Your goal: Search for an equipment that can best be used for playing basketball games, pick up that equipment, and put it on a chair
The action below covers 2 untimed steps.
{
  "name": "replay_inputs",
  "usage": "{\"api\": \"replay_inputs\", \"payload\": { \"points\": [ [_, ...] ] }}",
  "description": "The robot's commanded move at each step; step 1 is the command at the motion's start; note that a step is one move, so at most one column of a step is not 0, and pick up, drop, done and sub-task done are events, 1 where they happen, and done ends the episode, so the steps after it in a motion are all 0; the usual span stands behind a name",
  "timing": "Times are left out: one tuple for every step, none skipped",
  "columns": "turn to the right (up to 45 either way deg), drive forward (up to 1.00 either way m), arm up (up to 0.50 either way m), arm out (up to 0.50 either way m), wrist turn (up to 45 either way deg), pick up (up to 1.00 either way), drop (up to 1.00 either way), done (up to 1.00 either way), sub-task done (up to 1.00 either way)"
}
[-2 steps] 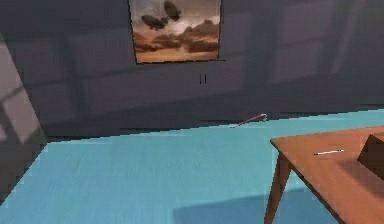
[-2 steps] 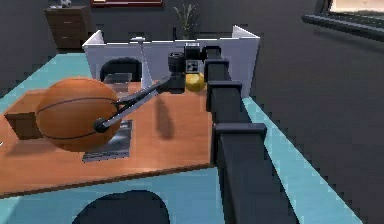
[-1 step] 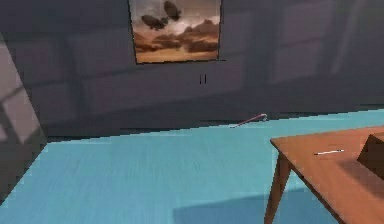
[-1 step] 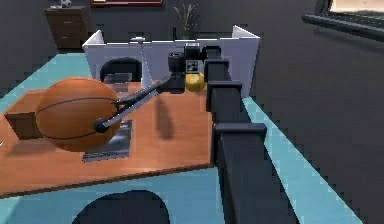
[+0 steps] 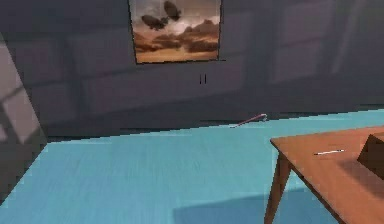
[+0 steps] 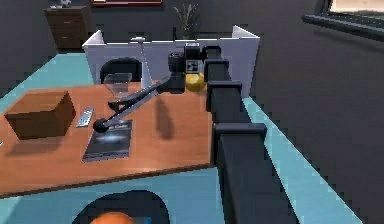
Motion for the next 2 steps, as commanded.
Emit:
{"api": "replay_inputs", "payload": {
  "points": [
    [0.0,0.00,0.00,-0.10,0.0,0.00,0.00,0.00,0.00],
    [0.0,0.00,0.00,0.00,0.0,0.00,0.00,1.00,0.00]
  ]
}}
